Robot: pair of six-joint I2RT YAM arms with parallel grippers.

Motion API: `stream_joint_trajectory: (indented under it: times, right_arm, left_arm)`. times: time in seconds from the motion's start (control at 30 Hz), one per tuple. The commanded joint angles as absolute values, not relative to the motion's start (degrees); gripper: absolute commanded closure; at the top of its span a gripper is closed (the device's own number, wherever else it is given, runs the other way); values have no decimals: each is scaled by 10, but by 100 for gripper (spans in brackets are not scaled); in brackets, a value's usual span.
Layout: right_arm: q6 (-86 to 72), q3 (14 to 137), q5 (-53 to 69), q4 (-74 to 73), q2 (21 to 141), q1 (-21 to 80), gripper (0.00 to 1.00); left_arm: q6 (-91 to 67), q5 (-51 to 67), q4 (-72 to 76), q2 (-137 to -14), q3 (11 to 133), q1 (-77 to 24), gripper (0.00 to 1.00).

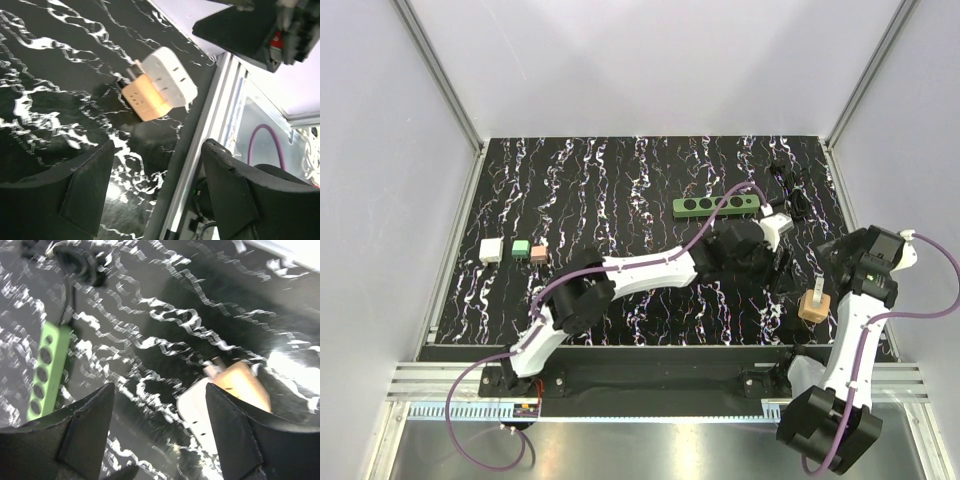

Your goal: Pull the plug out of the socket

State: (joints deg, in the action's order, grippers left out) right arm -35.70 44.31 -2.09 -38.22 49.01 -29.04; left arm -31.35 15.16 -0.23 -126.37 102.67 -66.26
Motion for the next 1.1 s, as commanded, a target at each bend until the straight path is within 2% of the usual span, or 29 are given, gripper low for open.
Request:
stream_joint_trajectory:
  times: [0.0,0.1,0.3,0.43,0.63,0.8,1.07]
  right_arm:
    - [-352,447,35,-359,475,-287,18]
    - [-355,446,3,-354,471,-287,16]
    - [-323,449,44,-352,517,-287,16]
    - [-327,456,84,-358,509,-284,10]
    - [-337,454,48,-388,532,-269,1]
    - [-348,464,6,-421,533,-265,0]
    - [-346,504,-39,-489,620,-248,0]
  left_arm:
    - [-301,174,43,-1216,1052,-653,25]
    - [-295,168,36,-1216,1037,-653,25]
    - [-277,139,77,-1152,944,-652,25]
    - [-216,147,47,-1139,956,-643,25]
    - [-174,218,48,-1144,983,-595,24]
    - [-155,281,81,-1183,1005,-562,24]
    - [-149,373,57,-1237,1030,-495,21]
